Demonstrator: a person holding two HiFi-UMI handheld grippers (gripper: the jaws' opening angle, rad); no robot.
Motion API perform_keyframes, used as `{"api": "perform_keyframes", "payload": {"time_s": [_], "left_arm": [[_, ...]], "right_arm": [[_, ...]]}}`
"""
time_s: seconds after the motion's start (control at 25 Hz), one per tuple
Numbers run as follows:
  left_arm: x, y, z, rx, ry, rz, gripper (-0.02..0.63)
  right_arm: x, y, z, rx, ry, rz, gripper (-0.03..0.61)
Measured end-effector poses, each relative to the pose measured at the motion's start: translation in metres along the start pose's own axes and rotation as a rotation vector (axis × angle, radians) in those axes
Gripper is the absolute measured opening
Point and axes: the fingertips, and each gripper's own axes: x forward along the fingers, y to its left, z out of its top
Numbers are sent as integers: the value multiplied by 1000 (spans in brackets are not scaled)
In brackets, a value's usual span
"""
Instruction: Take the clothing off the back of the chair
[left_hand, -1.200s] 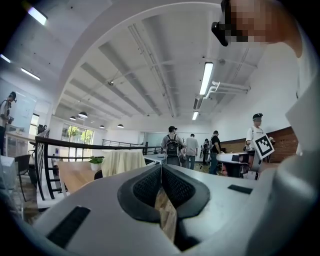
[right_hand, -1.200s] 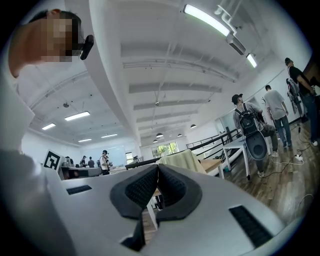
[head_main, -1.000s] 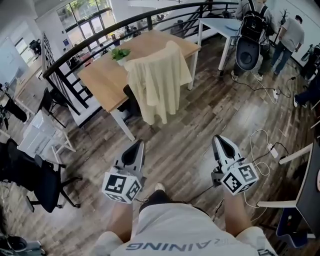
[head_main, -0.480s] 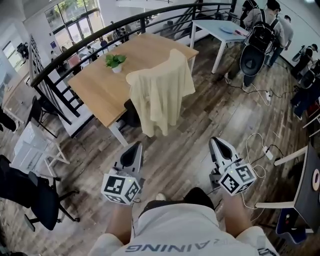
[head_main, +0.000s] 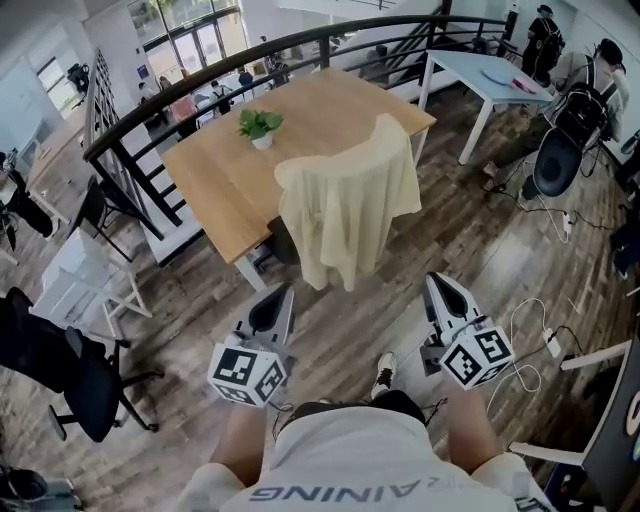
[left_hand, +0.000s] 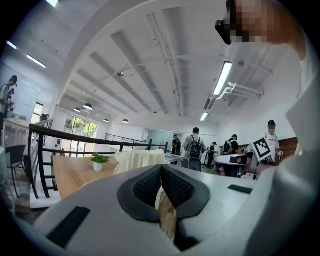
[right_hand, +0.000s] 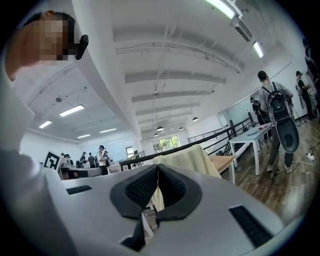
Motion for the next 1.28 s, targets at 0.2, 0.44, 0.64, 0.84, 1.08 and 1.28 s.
{"api": "perform_keyframes", "payload": {"time_s": [0.2,0.44,0.64,0.84,1.08,1.28], "left_arm": [[57,-3,9,1,-12,52,34],[126,-16,12,-3,-23,122,34],[160,-19,10,-33,-35,222,34],[180,-6,12,-52,-33,292,34],[191,33,18,-74,-42,376,34],[200,67,17,-95,-47,393,34]], "right_arm": [[32,-59,21,5,-10,44,23],[64,-134,43,11,-1,103,23],[90,-177,51,16,29,182,23],[118,-210,50,48,54,205,23],[162,-227,50,63,60,245,23],[200,-224,54,49,63,255,23]]}}
